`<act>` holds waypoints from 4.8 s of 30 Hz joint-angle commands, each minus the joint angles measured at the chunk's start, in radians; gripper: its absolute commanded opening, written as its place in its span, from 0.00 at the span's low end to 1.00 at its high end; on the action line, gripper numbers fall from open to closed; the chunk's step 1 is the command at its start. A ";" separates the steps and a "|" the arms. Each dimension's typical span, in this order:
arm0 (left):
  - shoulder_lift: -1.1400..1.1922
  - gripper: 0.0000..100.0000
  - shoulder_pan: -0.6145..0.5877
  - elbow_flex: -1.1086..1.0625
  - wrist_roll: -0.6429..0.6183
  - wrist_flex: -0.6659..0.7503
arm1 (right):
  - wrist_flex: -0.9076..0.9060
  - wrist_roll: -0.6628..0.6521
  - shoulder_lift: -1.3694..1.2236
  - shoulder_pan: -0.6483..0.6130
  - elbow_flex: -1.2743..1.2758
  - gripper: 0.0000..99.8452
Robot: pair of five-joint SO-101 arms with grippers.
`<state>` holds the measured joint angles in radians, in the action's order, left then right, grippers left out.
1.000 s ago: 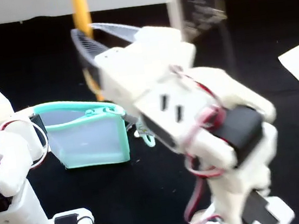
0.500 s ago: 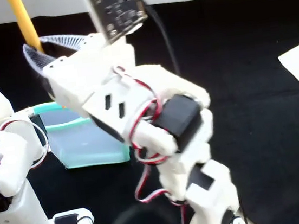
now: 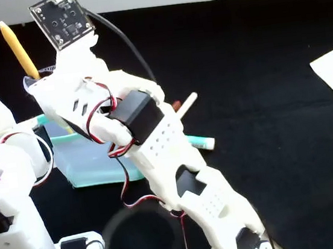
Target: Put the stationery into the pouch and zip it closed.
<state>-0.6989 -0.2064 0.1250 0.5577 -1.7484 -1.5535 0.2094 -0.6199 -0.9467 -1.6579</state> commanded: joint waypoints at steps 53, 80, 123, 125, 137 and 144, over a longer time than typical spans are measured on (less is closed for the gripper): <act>0.007 0.01 0.008 0.007 -0.003 -0.003 | -0.211 -0.012 0.193 -0.104 -0.108 0.09; 0.004 0.01 -0.056 -0.002 -0.005 0.017 | -0.193 -0.121 0.259 0.808 0.717 0.20; 0.008 0.01 -0.153 -0.001 0.058 0.017 | 0.156 -1.111 0.259 0.555 1.675 0.26; 0.008 0.01 -0.153 -0.001 0.058 0.017 | 0.193 -1.143 0.259 0.555 1.709 0.26; 0.010 0.01 -0.153 -0.001 0.054 0.017 | 0.305 -1.034 0.269 0.590 1.770 0.01; 0.008 0.01 -0.153 -0.001 0.054 0.017 | 0.295 -0.764 0.441 0.727 1.573 0.01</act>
<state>-0.6928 -0.3475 0.1235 0.6068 -1.7407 -1.2620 -0.6697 -0.3253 -0.2700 0.0084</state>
